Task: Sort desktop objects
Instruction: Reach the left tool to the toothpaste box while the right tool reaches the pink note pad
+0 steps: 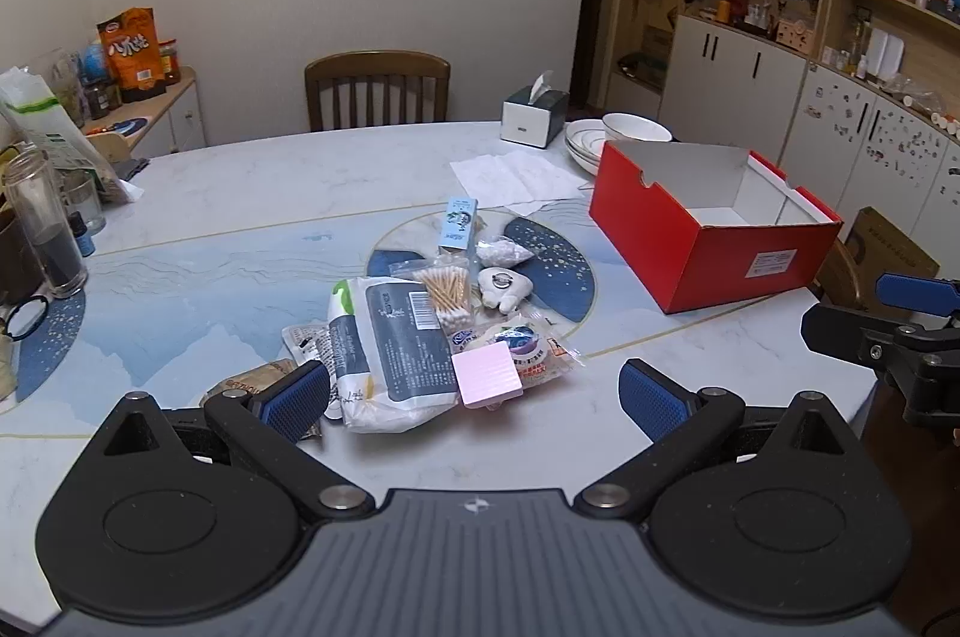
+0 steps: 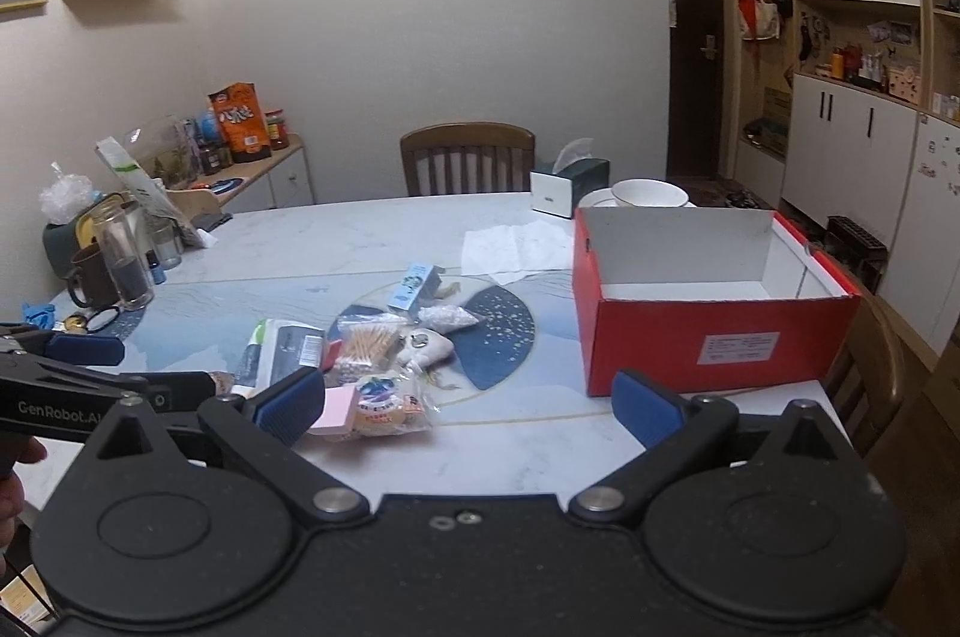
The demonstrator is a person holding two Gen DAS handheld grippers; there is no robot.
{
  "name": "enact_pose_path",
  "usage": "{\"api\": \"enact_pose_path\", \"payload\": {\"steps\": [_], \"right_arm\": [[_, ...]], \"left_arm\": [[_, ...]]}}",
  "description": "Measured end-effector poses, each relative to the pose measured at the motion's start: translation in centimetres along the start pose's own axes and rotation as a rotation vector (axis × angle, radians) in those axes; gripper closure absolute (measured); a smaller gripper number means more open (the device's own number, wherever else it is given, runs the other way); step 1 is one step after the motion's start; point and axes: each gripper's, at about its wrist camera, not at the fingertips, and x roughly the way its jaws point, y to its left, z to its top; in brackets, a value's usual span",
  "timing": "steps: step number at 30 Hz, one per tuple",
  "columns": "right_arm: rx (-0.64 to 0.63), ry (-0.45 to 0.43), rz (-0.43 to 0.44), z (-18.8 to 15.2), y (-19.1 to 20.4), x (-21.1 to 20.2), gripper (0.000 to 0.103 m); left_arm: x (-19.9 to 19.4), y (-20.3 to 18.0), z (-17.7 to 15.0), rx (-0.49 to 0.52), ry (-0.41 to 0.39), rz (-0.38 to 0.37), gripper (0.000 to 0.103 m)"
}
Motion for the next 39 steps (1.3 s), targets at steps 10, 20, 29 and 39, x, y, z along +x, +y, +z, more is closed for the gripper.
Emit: {"api": "enact_pose_path", "payload": {"steps": [10,20,29,39], "right_arm": [[-0.038,0.014,0.121,0.3,-1.1,0.1,0.001],[-0.093,0.035,0.216,0.4,-2.1,-0.1,0.001],[-0.129,0.072,0.204,0.4,-0.3,2.7,0.008],[-0.171,0.149,0.167,-0.2,3.8,8.1,0.019]], "left_arm": [[-1.7,-1.2,0.1,-0.049,-0.063,0.051,0.000],[-2.6,-2.4,-0.3,-0.069,-0.099,0.153,0.000],[-0.1,-0.1,-0.8,-0.036,-0.091,0.197,0.000],[6.3,3.9,0.3,0.021,-0.032,0.130,0.000]]}}
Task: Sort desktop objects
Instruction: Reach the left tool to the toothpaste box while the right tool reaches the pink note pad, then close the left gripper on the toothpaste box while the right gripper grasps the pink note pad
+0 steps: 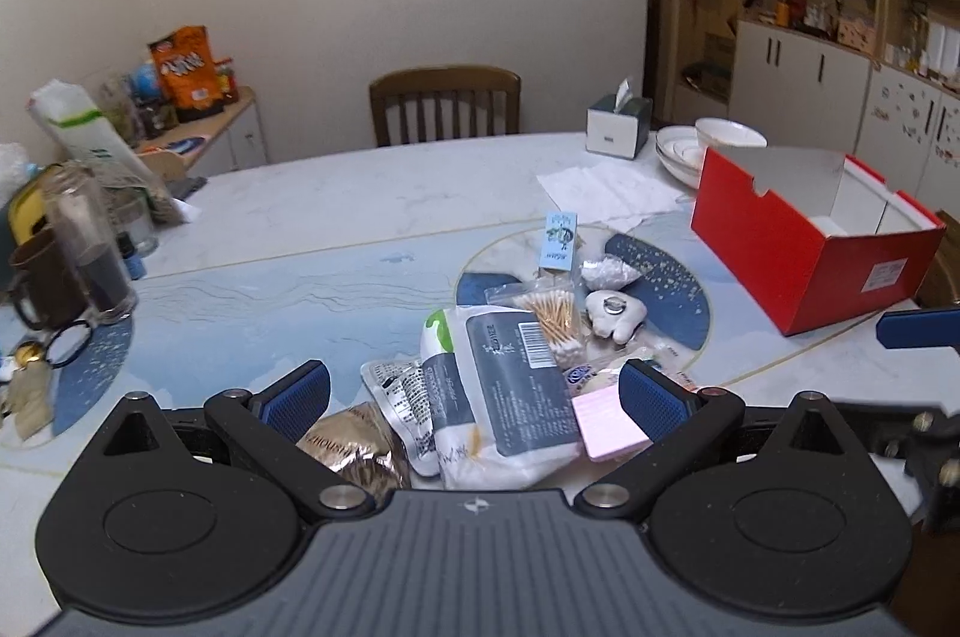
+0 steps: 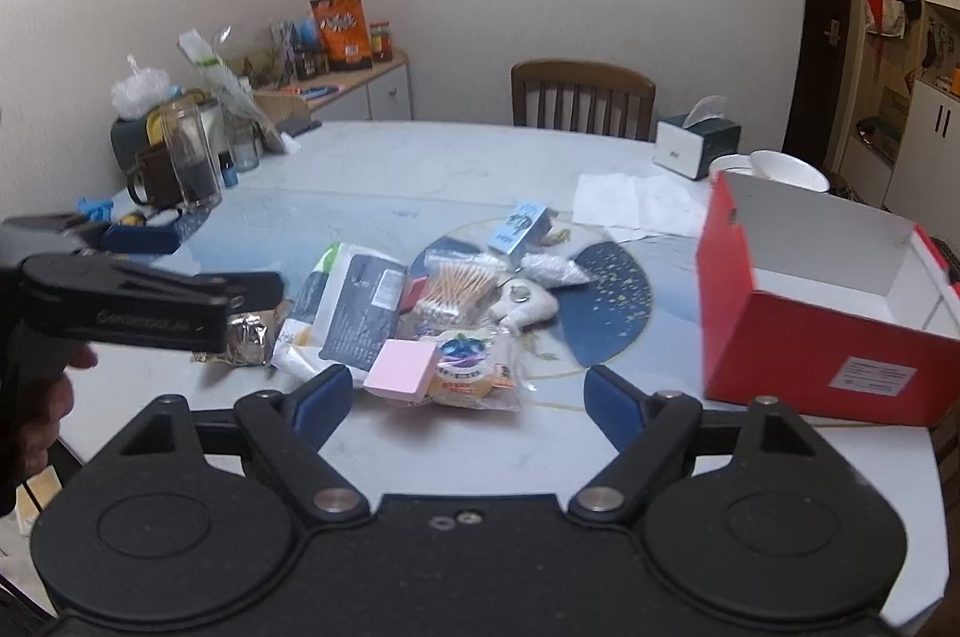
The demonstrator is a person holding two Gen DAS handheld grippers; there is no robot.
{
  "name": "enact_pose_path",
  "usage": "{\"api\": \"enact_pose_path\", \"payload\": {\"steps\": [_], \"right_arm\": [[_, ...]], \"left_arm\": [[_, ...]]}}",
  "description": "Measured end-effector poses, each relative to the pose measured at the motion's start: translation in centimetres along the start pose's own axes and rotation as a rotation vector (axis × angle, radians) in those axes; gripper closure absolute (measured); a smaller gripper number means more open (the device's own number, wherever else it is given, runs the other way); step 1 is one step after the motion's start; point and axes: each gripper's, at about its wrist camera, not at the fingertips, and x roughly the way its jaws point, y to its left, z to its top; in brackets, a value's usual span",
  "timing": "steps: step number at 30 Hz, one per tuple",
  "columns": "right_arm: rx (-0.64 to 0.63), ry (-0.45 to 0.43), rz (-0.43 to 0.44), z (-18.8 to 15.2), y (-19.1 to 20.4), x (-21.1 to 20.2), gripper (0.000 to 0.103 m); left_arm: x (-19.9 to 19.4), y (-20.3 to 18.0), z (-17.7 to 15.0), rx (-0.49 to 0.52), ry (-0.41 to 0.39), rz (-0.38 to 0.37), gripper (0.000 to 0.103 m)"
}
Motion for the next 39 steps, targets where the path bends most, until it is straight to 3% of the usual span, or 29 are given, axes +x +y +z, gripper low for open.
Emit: {"api": "enact_pose_path", "payload": {"steps": [14,24,39], "right_arm": [[-0.029,0.117,-0.058,0.1,3.7,7.6,0.025],[-0.037,0.166,-0.085,0.6,5.0,11.1,0.035],[-0.049,0.229,-0.100,0.7,5.9,12.7,0.062]], "left_arm": [[9.4,1.8,-0.1,0.047,0.134,-0.068,0.001],[11.1,2.5,-0.1,0.068,0.160,-0.122,0.002],[11.8,2.7,0.1,0.079,0.202,-0.249,0.046]]}}
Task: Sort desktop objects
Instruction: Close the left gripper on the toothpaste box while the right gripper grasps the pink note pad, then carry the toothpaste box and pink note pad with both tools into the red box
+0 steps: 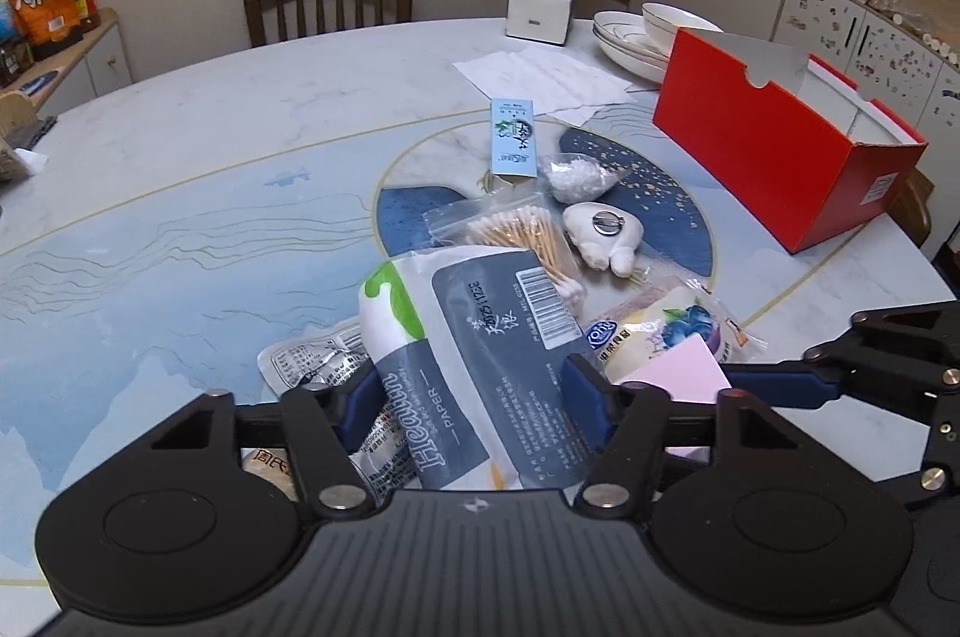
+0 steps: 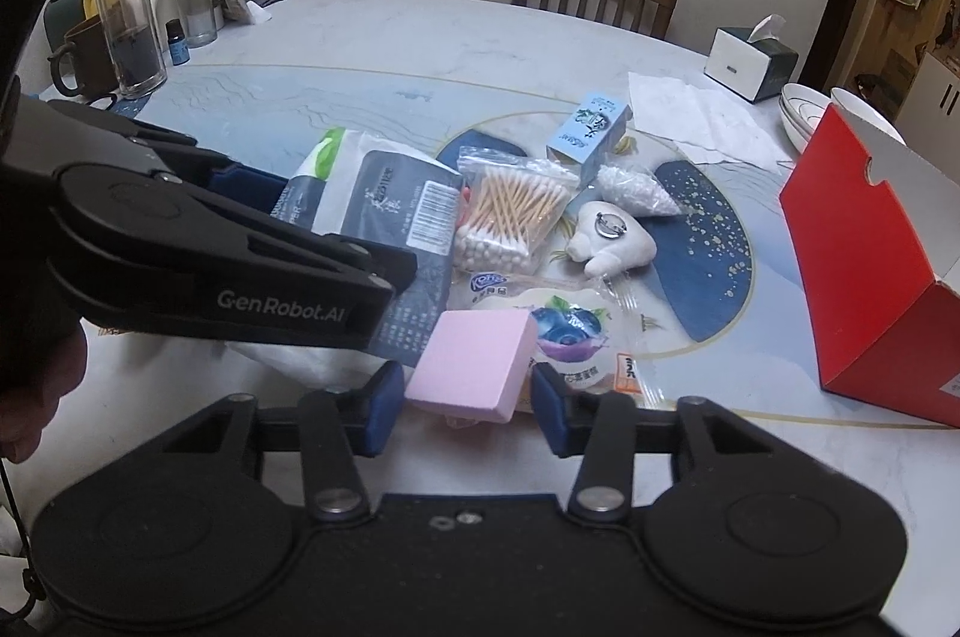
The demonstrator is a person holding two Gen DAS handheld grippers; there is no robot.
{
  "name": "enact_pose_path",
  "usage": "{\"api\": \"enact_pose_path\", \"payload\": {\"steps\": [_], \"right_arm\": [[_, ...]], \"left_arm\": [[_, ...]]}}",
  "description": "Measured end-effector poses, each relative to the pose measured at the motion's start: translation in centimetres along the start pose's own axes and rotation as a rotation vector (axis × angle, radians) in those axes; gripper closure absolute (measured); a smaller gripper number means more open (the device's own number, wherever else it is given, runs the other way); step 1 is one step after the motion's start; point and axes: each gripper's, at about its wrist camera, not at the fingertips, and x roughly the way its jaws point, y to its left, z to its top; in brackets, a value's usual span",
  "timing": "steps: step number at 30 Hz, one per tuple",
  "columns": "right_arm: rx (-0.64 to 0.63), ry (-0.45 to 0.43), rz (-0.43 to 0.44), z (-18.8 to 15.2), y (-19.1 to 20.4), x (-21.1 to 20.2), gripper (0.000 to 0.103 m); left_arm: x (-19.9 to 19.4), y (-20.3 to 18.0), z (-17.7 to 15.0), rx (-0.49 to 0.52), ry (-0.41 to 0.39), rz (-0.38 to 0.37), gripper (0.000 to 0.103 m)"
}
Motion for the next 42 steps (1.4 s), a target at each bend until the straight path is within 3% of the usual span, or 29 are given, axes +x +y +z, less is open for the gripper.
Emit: {"api": "enact_pose_path", "payload": {"steps": [4,5,10,12,17,25,34,42], "right_arm": [[0.000,0.001,-0.004,0.1,0.0,-0.2,0.064],[0.005,0.000,-0.004,0.2,-0.1,-0.3,0.072],[0.022,0.002,-0.003,0.4,-0.6,-0.5,0.081],[0.029,-0.003,0.005,0.5,-0.7,-0.8,0.089],[0.049,-0.007,0.023,0.8,-1.1,-1.4,0.094],[0.106,-0.019,0.063,1.0,-2.5,-3.2,0.094],[0.168,-0.091,0.074,1.5,-5.9,-6.5,0.094],[0.170,-0.139,0.081,2.0,-11.3,-8.5,0.094]], "left_arm": [[-0.3,0.4,0.1,-0.009,0.002,-0.018,0.060],[-0.3,0.6,0.1,-0.013,0.002,-0.021,0.064],[-0.5,1.4,0.2,-0.044,-0.001,-0.054,0.079],[-0.8,1.6,0.3,-0.051,-0.008,-0.078,0.084],[-1.4,1.8,0.3,-0.062,-0.012,-0.124,0.089],[-3.1,1.9,0.5,-0.079,-0.029,-0.166,0.091],[-5.4,0.3,2.4,-0.070,-0.088,-0.167,0.091],[-6.1,-3.7,5.0,-0.069,-0.129,-0.139,0.091]]}}
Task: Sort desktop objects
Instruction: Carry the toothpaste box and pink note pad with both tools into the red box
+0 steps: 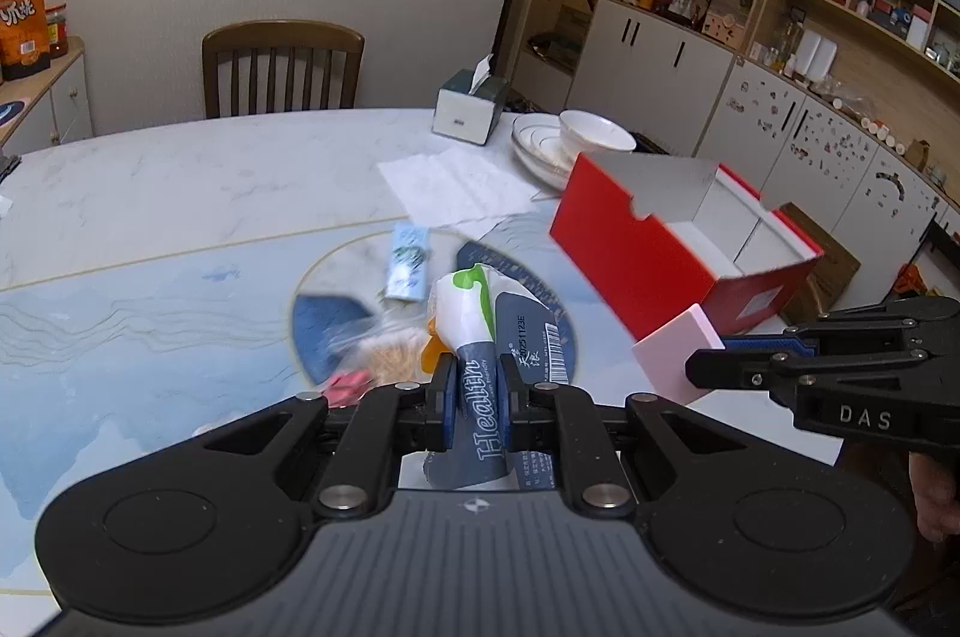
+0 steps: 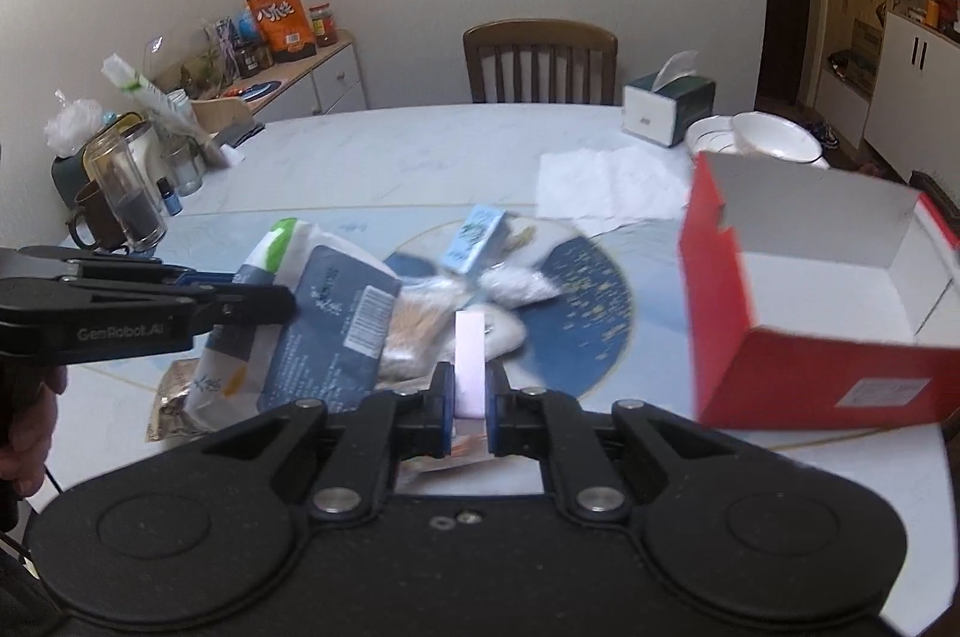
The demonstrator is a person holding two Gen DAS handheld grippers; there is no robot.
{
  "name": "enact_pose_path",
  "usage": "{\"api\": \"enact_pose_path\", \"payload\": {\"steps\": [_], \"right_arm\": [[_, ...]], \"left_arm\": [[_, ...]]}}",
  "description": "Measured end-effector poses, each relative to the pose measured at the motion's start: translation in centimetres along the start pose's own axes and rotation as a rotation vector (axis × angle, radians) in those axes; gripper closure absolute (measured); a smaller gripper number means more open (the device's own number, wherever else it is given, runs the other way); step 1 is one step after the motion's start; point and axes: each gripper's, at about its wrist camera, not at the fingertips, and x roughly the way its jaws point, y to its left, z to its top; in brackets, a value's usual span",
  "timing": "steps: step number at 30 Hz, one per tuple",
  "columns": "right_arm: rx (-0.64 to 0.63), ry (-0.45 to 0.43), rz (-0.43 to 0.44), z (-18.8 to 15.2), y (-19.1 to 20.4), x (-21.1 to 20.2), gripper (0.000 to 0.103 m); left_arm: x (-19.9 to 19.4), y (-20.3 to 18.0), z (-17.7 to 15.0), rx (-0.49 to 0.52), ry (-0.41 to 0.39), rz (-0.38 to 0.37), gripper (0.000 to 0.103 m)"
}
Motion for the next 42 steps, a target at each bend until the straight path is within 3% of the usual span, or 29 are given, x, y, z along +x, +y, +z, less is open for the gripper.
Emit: {"api": "enact_pose_path", "payload": {"steps": [13,23,30,42], "right_arm": [[0.042,-0.082,-0.039,2.6,-12.6,-2.8,0.094],[0.094,-0.105,-0.104,2.9,-20.8,-2.6,0.094],[0.128,-0.085,-0.114,3.1,-24.7,-1.7,0.094],[0.187,0.050,-0.126,2.4,-28.7,3.1,0.094]], "left_arm": [[5.1,-10.3,4.8,0.064,-0.050,-0.011,0.091],[10.3,-17.3,8.4,0.131,-0.054,-0.043,0.091],[14.2,-20.1,10.8,0.152,-0.052,-0.051,0.091],[23.0,-22.3,11.1,0.220,0.087,-0.016,0.091]]}}
